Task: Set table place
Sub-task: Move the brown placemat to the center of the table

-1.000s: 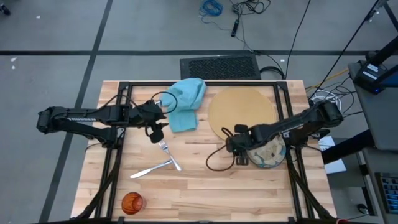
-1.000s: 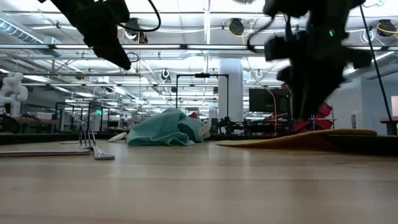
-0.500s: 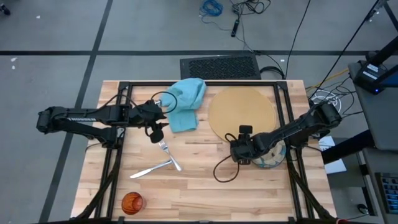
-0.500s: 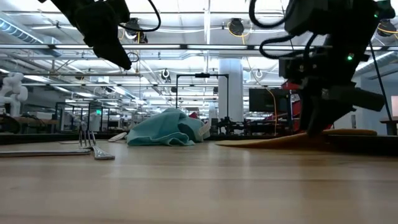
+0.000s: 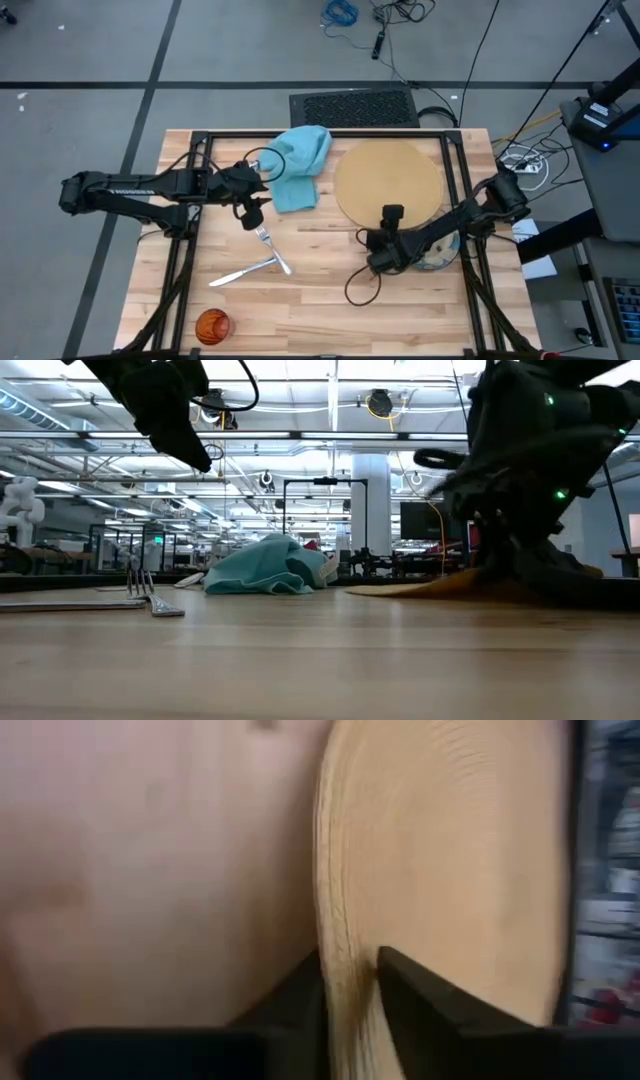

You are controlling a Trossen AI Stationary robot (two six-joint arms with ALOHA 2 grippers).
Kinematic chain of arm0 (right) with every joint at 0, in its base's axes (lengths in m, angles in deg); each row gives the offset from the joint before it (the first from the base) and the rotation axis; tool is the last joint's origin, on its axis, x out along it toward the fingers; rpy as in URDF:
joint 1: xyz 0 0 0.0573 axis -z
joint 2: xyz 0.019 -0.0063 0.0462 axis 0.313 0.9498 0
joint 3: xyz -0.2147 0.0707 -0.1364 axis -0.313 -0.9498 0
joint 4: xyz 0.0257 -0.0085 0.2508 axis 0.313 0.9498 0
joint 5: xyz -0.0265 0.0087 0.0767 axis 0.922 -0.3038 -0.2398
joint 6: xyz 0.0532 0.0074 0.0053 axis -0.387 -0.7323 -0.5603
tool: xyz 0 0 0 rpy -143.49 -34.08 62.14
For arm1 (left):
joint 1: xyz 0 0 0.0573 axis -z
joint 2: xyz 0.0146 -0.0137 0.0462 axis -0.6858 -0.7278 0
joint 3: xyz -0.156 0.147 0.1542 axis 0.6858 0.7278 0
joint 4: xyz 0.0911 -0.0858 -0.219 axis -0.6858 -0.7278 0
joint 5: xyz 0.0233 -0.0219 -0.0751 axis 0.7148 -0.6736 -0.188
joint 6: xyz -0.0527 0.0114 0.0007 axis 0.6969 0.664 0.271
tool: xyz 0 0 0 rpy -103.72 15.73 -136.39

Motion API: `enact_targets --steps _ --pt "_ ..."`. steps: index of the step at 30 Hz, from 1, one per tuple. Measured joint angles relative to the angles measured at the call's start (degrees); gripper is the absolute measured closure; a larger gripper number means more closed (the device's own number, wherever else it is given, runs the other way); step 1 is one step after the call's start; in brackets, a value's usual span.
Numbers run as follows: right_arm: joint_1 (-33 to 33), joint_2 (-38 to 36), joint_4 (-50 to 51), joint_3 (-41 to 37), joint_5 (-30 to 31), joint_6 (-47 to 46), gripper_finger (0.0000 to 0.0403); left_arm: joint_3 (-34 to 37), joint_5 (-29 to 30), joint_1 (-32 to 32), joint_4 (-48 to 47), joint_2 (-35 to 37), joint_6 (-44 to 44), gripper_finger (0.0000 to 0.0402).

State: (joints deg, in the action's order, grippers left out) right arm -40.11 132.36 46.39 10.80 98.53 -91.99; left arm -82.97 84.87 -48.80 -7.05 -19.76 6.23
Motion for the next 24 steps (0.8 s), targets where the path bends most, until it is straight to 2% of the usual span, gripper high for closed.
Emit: enact_targets --steps 1,3,8,15,19,24 --pt "0.1 0.2 -0.6 0.5 0.0 0.1 0.0374 0.0 0.0 0.0 0.0 0.0 0.0 0.0267" --pt "0.4 0.6 -1.2 0.6 -0.3 0.5 0.0394 0.0 -0.1 0.0 0.2 0.0 0.0 0.0267" --pt "-0.4 0.7 -8.9 2.4 -3.5 3.3 0.0401 0.0 0.1 0.0 0.5 0.0 0.0 0.0267" --pt "-3.9 0.7 -11.7 9.4 -5.2 6.2 0.0402 0.0 1.0 0.0 0.4 0.0 -0.1 0.0267" --pt "-6.7 0.7 -16.7 12.7 -10.0 8.7 0.0402 0.0 1.2 0.0 0.4 0.0 -0.1 0.0267" --pt "-9.6 1.1 -18.0 14.6 -20.5 7.8 0.0403 0.0 1.4 0.0 0.1 0.0 -0.1 0.0267"
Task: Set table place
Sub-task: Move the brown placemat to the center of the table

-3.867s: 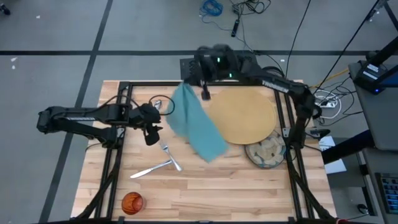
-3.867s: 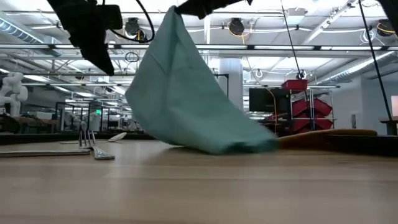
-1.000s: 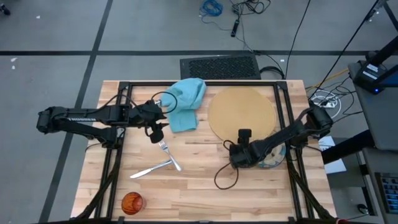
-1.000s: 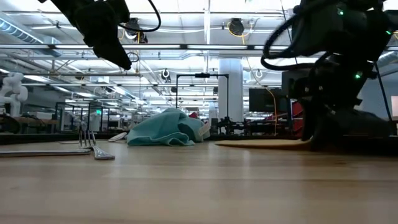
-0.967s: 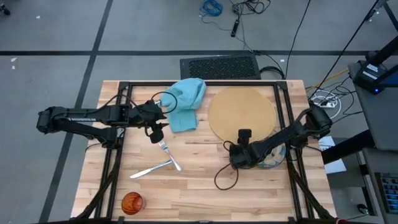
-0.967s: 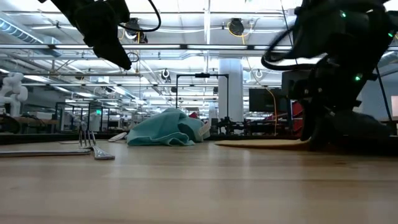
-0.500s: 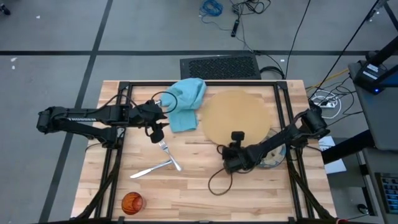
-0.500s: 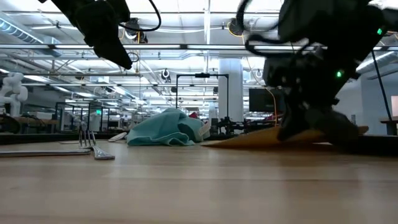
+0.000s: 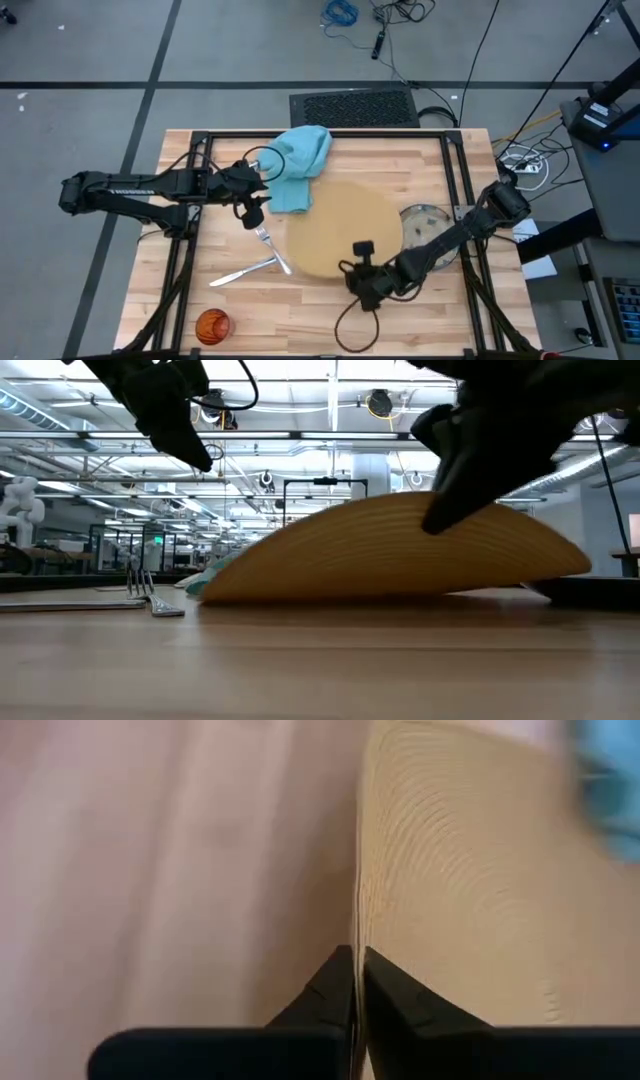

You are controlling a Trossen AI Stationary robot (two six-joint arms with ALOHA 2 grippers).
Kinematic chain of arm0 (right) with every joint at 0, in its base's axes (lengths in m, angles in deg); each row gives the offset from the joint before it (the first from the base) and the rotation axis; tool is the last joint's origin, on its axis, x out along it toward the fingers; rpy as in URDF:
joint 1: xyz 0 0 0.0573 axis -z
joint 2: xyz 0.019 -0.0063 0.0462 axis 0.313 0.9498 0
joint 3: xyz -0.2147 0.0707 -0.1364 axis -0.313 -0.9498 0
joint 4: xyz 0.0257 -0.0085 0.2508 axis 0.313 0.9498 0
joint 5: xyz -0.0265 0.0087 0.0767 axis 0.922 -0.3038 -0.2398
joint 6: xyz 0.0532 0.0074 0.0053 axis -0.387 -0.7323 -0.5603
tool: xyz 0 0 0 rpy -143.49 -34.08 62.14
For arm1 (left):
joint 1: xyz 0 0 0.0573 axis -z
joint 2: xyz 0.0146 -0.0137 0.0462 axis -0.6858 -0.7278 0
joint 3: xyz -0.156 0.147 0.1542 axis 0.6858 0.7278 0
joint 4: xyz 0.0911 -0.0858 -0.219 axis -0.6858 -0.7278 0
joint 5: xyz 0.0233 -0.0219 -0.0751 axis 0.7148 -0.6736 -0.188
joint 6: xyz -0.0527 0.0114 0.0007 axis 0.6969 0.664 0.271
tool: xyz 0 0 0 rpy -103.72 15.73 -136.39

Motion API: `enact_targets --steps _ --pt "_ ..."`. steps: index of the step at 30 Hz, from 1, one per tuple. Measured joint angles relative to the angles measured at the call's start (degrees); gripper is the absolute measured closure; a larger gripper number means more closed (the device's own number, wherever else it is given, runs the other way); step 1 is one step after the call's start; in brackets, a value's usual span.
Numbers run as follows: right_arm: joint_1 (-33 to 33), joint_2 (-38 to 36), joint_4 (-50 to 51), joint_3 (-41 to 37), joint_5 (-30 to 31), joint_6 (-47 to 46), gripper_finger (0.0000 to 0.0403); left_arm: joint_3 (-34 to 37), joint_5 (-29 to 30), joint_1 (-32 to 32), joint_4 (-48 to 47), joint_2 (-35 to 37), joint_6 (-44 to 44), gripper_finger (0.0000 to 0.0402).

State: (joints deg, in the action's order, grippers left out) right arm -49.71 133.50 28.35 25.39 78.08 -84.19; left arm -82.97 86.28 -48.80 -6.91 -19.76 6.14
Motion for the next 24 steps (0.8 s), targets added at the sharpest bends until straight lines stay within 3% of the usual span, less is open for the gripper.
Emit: enact_targets --steps 14,20,24 --pt "-2.3 3.8 -5.1 3.9 -22.6 -1.6 0.0397 0.0 0.4 -0.2 -0.1 0.0 0.1 0.0267" --pt "-1.9 3.9 -9.3 3.9 -27.4 -2.6 0.0347 0.0 0.9 -0.5 -0.7 0.0 0.1 0.0267" --pt "-1.5 3.9 -12.9 3.9 -30.0 -3.0 0.0307 0.0 0.8 -0.5 -5.9 -0.4 0.1 0.0267"
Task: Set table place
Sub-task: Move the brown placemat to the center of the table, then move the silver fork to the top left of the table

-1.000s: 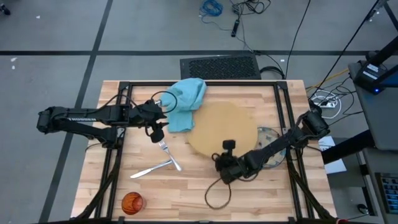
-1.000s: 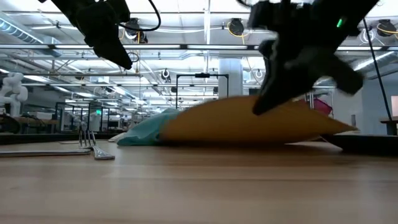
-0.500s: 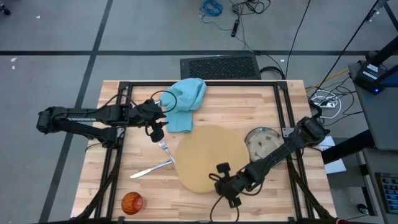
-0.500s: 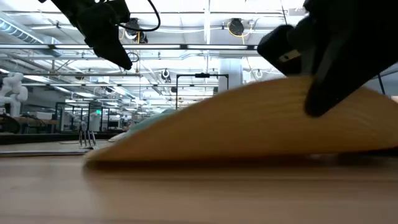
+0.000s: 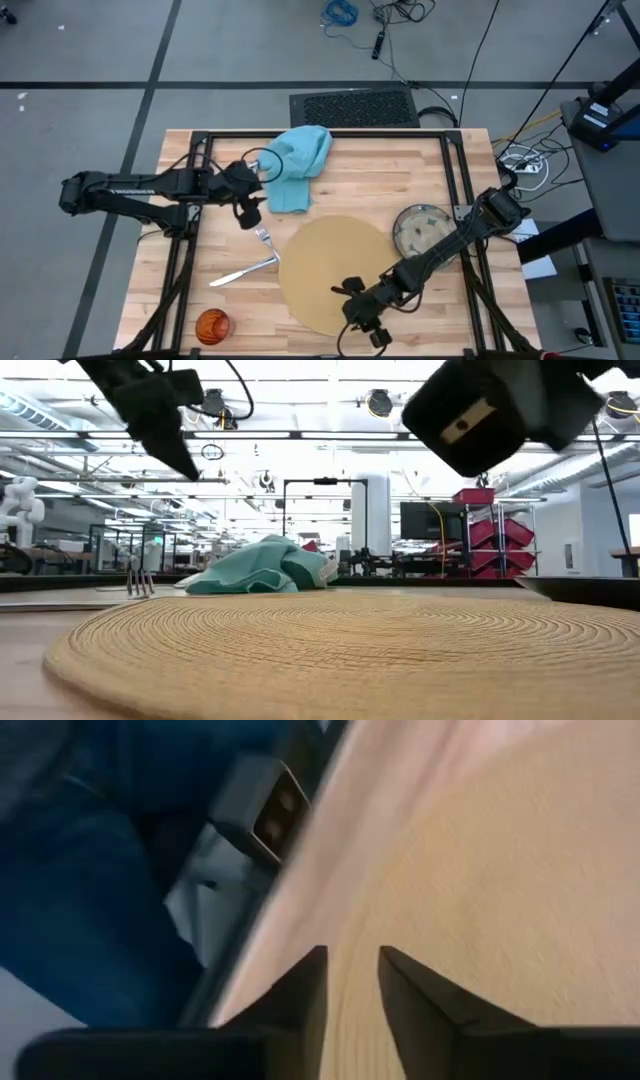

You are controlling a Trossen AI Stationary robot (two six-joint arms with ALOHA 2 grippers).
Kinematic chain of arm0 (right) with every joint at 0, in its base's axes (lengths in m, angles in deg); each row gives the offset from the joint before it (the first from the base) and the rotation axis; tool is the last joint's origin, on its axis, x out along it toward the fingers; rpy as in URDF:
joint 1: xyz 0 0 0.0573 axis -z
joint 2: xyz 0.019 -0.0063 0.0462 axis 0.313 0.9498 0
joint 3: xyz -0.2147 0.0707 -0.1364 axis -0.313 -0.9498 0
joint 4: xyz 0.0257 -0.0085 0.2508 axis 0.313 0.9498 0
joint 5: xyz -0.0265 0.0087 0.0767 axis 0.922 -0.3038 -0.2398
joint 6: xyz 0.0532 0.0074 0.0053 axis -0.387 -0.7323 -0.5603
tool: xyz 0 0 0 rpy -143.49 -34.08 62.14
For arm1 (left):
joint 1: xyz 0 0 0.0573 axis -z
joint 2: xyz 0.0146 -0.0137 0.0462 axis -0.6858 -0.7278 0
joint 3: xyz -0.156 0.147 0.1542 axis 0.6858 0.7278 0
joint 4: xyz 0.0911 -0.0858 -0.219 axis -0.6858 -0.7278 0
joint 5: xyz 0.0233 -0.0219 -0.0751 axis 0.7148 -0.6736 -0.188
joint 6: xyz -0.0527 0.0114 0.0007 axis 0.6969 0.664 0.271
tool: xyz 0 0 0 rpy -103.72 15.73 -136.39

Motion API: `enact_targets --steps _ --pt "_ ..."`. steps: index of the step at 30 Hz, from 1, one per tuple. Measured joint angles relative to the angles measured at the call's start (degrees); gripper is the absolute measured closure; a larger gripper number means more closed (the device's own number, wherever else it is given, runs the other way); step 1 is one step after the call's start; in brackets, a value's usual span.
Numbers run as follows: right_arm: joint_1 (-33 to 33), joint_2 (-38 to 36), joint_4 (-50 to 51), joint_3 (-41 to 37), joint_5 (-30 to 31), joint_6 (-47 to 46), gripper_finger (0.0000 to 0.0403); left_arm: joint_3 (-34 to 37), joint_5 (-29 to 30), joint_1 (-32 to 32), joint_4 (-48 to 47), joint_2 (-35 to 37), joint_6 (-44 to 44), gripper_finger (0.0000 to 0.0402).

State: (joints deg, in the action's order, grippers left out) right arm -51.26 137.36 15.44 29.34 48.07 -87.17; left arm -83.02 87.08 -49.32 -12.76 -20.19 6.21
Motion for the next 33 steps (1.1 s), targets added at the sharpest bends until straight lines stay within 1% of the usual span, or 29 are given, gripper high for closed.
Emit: enact_targets --steps 2,6,7,9,13,14,17,21,23,28,33 --pt "0.3 0.0 -1.4 0.0 -1.3 -0.4 0.0287 0.0 -1.8 0.0 -3.1 -0.8 -0.2 0.0267" --pt "0.4 -0.4 -2.8 0.0 -4.0 -2.1 0.0255 0.0 -9.4 0.1 -7.6 -3.6 -3.9 0.0267" --pt "0.4 -0.7 -3.3 0.0 -4.2 -2.4 0.0249 0.0 -10.5 0.2 -8.4 -4.6 -5.0 0.0267" --pt "0.4 -1.8 -5.0 0.0 -4.3 -2.6 0.0242 0.1 -11.9 0.3 -9.0 -7.2 -6.8 0.0267" --pt "0.4 -4.8 -10.3 0.0 -3.3 -2.6 0.0239 0.1 -18.6 0.6 -7.8 -13.8 -11.0 0.0267" --pt "0.4 -5.8 -10.6 0.0 -2.1 -2.6 0.0240 0.1 -19.7 1.0 -6.9 -16.0 -12.1 0.0267" --pt "0.4 -9.1 -8.9 0.0 1.9 -1.4 0.0243 0.1 -19.6 3.9 -4.9 -22.2 -16.0 0.0267" --pt "0.3 -12.8 -3.2 0.0 6.6 -0.8 0.0247 -1.0 -14.4 8.4 -3.6 -29.6 -19.6 0.0267" --pt "0.2 -13.8 -1.4 0.0 8.0 -0.8 0.0247 -1.7 -13.6 9.8 -2.7 -31.9 -20.2 0.0267" --pt "-0.1 -14.1 1.1 0.0 8.4 -0.8 0.0247 -2.9 -10.1 12.3 0.4 -34.4 -21.7 0.0267" --pt "-0.1 -14.1 1.9 0.0 8.4 -0.7 0.0248 -3.7 -9.8 14.2 1.5 -34.6 -22.1 0.0267"
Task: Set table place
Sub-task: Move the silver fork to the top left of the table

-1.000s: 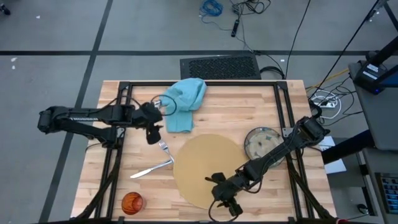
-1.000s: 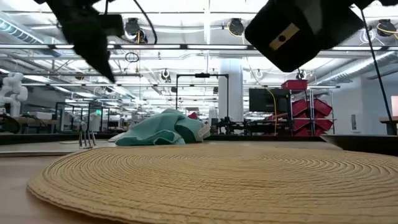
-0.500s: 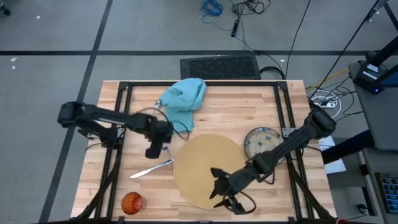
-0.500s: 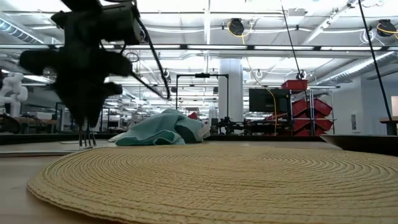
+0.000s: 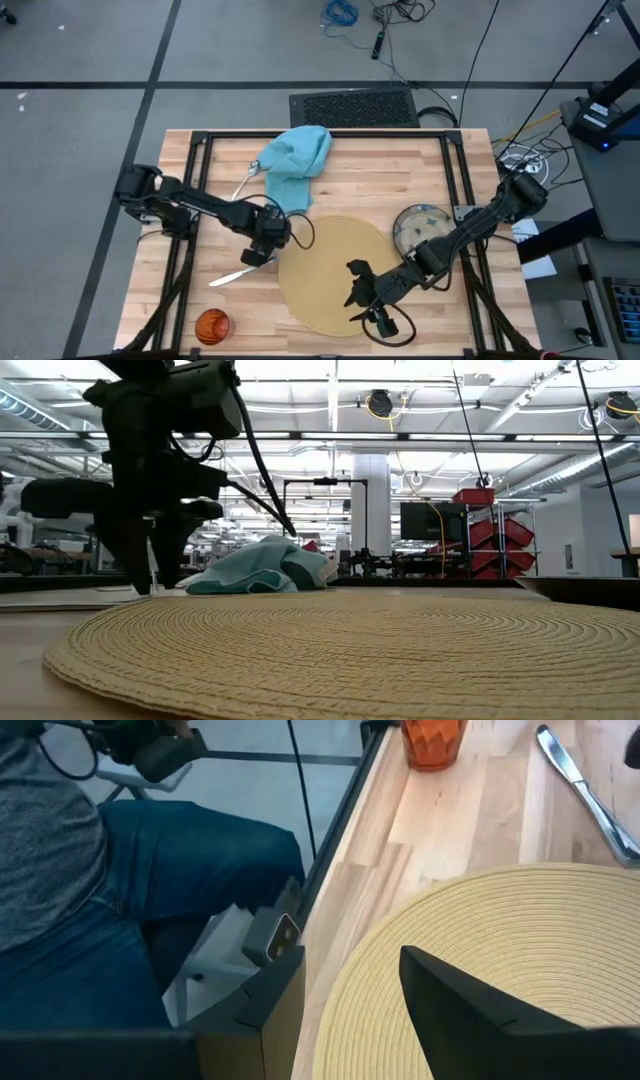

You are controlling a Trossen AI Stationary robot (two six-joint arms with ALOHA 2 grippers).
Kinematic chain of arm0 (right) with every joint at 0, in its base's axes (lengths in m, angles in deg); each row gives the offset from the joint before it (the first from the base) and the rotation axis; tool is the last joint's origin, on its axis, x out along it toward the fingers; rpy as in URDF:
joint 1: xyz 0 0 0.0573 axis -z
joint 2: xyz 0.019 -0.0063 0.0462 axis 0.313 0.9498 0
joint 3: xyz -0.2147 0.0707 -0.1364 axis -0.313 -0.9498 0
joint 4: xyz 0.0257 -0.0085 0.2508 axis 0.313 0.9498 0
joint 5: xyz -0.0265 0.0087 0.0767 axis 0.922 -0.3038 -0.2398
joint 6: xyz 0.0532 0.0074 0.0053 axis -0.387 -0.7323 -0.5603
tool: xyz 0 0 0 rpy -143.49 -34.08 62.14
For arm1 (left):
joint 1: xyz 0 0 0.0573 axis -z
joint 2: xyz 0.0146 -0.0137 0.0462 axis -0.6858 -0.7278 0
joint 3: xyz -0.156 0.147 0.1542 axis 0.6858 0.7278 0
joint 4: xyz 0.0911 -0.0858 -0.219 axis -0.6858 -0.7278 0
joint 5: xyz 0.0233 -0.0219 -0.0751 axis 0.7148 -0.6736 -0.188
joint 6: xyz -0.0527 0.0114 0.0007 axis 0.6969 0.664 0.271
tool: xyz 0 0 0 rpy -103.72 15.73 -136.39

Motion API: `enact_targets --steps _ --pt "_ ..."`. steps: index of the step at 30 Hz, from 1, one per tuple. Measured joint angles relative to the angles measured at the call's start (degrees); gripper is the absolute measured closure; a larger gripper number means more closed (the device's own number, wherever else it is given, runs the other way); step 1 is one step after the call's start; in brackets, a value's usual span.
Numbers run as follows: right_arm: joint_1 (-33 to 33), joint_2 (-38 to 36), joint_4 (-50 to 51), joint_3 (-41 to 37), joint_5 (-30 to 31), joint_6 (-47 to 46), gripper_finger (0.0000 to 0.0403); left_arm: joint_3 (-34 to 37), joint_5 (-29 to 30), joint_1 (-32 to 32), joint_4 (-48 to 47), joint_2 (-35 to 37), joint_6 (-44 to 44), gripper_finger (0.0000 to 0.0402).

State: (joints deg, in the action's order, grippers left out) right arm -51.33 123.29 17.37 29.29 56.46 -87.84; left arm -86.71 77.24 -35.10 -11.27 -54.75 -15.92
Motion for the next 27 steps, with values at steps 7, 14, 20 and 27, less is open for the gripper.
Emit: enact_targets --steps 7,14,20,27 --pt "0.0 0.0 0.3 0.0 0.0 0.6 0.0248 -0.1 -3.1 2.5 2.2 -0.3 -0.9 0.0267" --pt "0.0 0.1 -0.6 0.0 0.1 0.6 0.0248 -0.3 -1.1 2.3 3.6 -3.6 -1.5 0.0267" --pt "0.0 0.1 -0.8 0.0 0.1 0.3 0.0248 -0.3 0.6 2.0 4.2 -5.6 -2.4 0.0314" --pt "0.0 0.1 -0.8 0.0 0.2 0.6 0.0248 -0.4 2.5 0.9 3.2 -5.7 -2.2 0.0397"
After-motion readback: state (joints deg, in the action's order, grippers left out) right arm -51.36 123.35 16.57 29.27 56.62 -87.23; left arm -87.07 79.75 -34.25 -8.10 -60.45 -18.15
